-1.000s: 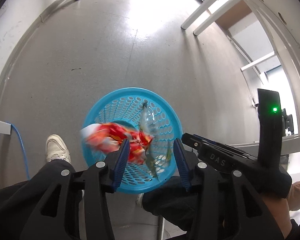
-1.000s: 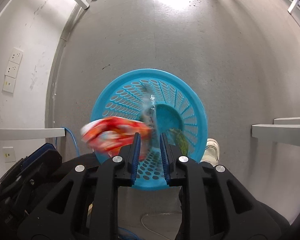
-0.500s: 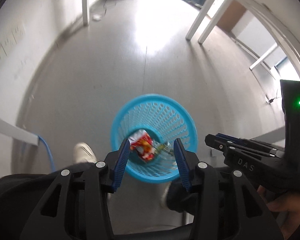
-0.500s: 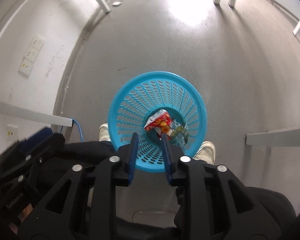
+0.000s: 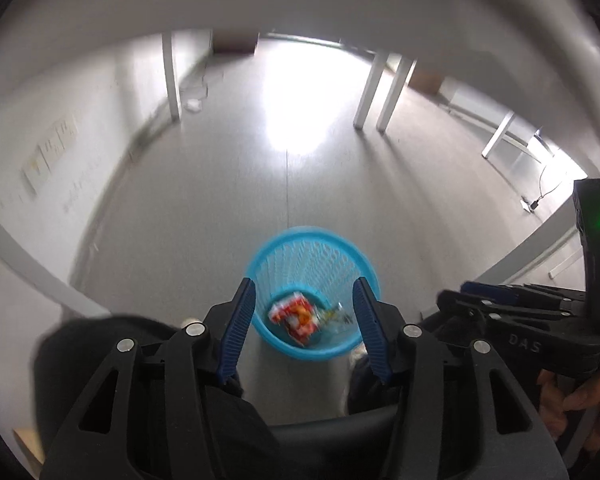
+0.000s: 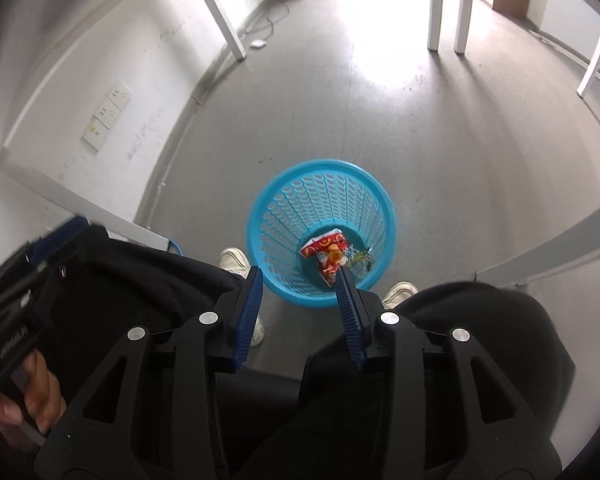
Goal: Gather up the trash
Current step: 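Return both tools to the table toward the plastic wrap and cups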
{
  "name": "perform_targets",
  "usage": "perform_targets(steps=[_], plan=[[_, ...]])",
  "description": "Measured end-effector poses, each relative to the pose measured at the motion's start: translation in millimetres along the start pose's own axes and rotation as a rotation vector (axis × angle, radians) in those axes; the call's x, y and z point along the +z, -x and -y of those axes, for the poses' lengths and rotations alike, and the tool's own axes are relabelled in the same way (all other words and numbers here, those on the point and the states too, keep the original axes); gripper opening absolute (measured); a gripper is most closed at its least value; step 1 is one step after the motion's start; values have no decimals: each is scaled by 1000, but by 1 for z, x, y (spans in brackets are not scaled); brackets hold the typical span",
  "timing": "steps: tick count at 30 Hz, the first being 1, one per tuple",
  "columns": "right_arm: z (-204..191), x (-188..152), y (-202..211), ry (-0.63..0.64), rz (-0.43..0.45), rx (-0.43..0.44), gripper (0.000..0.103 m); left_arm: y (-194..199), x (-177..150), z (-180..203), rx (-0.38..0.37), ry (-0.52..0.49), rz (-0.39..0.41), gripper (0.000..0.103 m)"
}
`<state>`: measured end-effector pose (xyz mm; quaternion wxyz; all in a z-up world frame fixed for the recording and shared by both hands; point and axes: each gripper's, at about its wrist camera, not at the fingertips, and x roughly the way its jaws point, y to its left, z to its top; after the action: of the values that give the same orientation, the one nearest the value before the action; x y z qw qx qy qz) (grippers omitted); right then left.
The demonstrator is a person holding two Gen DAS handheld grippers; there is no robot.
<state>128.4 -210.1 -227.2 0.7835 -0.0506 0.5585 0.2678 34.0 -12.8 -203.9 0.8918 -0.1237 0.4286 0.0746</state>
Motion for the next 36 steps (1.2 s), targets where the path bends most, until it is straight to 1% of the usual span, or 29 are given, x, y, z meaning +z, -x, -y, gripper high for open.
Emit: perform_targets(steps=[1,3,4,6,8,10,12,14,17,20,21,24,25,27,29,31,34,36], plan=[[-1,-3,10,9,21,0,37,9,2,3,0,-22,27,53],[-4,-10,32,32,65,1,42,26,6,9,0,-58,81,55],[-4,-14,42,42,87,7,43,34,7,10,-5,-74,104,55],[-5,-21,63,61,128,8,45,49,7,13,-25,-103,136,57],[-4,-27,83,80,152,11,46,60,11,10,-82,-105,136,57],[-2,-27,102,79,188,23,50,78,17,3,-127,-88,174,57],[0,-25,124,73,244,28,51,91,25,2,-143,-106,198,57],[0,-21,146,72,299,35,51,108,31,3,-144,-131,251,57],[-1,-13,172,74,377,37,53,129,39,4,-162,-158,308,62],[0,-1,194,74,440,36,54,142,50,2,-154,-201,357,65],[0,4,200,78,460,30,54,146,52,7,-158,-209,364,66],[1,20,211,79,497,28,54,156,58,4,-184,-236,374,68],[0,24,214,78,505,29,54,157,61,11,-182,-253,376,68],[-3,33,218,80,525,26,56,158,68,14,-175,-303,386,72],[-7,48,221,84,541,23,58,159,78,17,-197,-328,368,73],[-10,63,222,85,549,16,58,155,90,19,-208,-341,361,74],[-12,74,227,98,562,-7,58,149,104,16,-234,-352,354,78],[-9,83,228,95,568,-18,59,142,113,18,-237,-370,347,84]])
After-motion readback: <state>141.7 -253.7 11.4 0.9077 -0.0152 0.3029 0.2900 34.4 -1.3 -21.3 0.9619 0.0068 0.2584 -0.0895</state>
